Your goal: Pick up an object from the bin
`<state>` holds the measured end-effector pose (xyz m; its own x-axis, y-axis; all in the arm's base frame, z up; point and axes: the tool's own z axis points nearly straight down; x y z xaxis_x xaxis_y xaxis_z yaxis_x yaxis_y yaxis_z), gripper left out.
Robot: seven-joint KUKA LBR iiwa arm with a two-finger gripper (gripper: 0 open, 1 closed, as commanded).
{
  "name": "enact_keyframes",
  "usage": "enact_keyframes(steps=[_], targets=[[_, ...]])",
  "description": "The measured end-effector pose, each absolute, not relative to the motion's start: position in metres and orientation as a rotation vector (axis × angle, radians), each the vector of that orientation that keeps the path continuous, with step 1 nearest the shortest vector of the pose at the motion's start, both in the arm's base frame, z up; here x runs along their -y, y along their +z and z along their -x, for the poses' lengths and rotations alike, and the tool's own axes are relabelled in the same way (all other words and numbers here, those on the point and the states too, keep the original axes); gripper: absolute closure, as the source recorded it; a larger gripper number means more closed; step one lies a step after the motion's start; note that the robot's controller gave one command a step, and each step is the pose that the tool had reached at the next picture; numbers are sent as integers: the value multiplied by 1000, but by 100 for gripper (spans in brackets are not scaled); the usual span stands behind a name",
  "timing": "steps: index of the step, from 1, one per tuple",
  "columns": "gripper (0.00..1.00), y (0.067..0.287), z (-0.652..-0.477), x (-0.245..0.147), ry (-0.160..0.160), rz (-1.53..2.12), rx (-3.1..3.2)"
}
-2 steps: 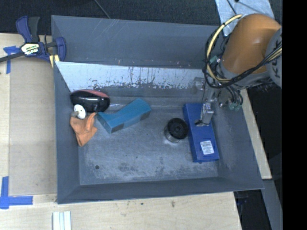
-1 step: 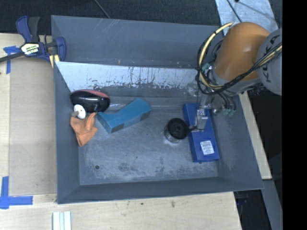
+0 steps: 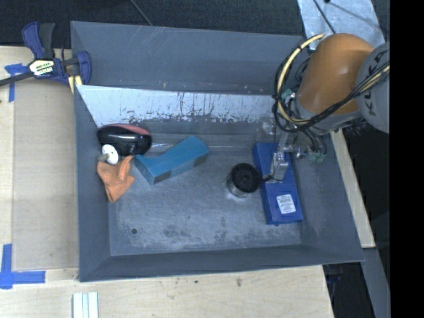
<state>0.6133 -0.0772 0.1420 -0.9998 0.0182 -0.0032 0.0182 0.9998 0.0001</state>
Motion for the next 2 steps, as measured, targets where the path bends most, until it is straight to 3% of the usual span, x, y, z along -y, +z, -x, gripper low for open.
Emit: enact_keyframes(steps=[1,2], targets=[[0,73,-600,73,1,-284,-3122],[100,79,-600,73,1,-238,-3118]])
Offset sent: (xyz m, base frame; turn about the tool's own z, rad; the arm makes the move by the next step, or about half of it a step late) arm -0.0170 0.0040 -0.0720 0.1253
